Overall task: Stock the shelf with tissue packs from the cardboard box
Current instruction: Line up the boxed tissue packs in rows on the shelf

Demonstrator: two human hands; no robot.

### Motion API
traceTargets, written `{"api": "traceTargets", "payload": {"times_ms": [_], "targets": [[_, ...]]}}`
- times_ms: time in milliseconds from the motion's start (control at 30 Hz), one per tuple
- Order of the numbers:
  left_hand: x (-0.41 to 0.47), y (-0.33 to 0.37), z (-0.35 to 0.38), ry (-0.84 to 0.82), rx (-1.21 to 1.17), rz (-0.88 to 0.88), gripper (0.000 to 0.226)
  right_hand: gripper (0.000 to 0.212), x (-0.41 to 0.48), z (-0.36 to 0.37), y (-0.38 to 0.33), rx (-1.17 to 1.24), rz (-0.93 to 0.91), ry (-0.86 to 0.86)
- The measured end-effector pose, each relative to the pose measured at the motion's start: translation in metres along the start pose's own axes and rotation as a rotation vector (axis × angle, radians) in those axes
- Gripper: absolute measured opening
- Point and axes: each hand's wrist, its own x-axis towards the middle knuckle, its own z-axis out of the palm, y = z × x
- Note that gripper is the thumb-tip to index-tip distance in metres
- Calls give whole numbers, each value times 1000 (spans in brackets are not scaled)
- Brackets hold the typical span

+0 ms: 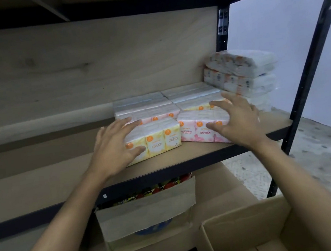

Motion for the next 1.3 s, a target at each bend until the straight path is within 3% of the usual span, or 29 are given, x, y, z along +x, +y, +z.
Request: {"api": "traceTargets", "payload": {"times_ms": [167, 267, 400, 633, 967, 1300], "targets": [[3, 8, 22, -56, 225, -12, 67, 69, -1, 33, -22, -183, 53, -172], [2, 8, 27, 0, 265, 4, 59, 68, -5, 43, -14, -251, 33, -148], [4, 8, 29, 25, 262, 0, 54, 65, -4, 42, -1, -212, -33, -109], [9, 14, 30, 10, 180, 26, 53, 63, 8, 25, 42, -48, -174, -219], [28, 24, 42, -38, 158, 43, 54, 64, 27, 22, 70, 6, -146, -296], [30, 27, 46, 19, 194, 44, 53, 64, 42, 39, 73, 49, -220, -279]]}}
